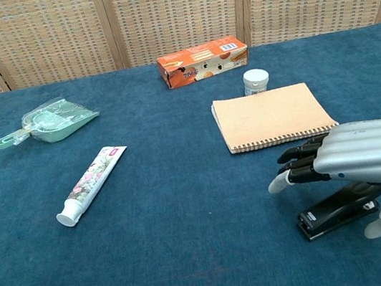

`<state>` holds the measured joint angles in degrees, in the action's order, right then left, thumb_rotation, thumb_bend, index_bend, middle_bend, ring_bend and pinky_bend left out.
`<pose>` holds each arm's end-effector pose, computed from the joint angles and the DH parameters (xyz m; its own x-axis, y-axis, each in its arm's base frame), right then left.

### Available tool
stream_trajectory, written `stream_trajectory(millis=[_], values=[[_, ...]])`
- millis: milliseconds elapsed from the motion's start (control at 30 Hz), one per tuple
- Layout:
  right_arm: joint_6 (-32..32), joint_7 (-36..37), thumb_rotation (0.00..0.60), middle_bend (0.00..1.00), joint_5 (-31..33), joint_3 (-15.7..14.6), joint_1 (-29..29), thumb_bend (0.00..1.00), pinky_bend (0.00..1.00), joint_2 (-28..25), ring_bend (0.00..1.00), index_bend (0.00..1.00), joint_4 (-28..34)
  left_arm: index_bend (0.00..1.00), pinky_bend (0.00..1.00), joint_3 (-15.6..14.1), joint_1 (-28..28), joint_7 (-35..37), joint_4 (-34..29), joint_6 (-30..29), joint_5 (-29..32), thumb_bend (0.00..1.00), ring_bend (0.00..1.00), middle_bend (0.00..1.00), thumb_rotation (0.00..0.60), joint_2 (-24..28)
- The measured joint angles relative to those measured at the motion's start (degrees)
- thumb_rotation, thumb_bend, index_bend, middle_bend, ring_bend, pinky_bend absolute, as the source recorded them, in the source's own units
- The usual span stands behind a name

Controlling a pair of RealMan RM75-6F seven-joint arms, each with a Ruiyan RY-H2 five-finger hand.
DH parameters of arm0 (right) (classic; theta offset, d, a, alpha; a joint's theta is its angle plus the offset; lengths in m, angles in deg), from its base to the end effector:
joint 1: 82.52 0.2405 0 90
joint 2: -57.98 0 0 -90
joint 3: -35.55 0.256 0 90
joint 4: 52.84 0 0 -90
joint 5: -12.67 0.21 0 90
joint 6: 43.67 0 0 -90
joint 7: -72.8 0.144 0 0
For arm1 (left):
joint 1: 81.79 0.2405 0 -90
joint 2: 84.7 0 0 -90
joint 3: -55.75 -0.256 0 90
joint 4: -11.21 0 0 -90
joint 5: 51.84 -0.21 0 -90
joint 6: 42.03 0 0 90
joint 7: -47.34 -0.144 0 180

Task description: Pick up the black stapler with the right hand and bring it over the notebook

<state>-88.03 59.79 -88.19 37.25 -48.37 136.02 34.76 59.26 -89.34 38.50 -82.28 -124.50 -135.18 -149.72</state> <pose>-0.1951 -0.2630 -0.0113 0.7745 -0.2259 0.5909 -0.5204 -0.7586 0.3921 -0.3042 0.1973 0.1500 0.4969 0.0207 0.8675 0.8678 -0.0141 -0.4968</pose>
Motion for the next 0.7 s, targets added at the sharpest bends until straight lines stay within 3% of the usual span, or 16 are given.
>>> stream_trajectory(millis=[133,300,533,700], values=[[-2.00,-0.02,0.600,0.51,0.27,-0.02,0.09,0.29,0.60,1.63,0.41,0.48,-1.73,0.00,0.00,-0.04,-0.11,0.33,-0.09,0.27,0.12,0.00,0.00,0.00,0.600,0.19],[-6.74,4.24,0.600,0.58,-1.64,-1.24,0.38,0.37,0.63,3.37,0.47,0.56,-4.90,0.00,0.00,-0.17,-0.20,0.21,-0.28,0.33,-0.03,0.00,0.00,0.00,0.600,0.18],[-10.10,7.97,0.600,0.59,-2.55,-2.61,1.24,0.38,0.63,4.16,0.48,0.57,-7.00,0.00,0.00,-0.25,-0.25,0.08,-0.29,0.52,0.19,0.00,0.00,0.00,0.600,0.14],[-11.49,8.33,0.600,0.59,-1.71,-1.76,1.91,0.38,0.64,3.05,0.48,0.57,-6.67,0.00,0.00,-0.14,-0.50,0.10,-0.22,1.18,0.85,0.00,0.00,0.00,0.600,0.13]])
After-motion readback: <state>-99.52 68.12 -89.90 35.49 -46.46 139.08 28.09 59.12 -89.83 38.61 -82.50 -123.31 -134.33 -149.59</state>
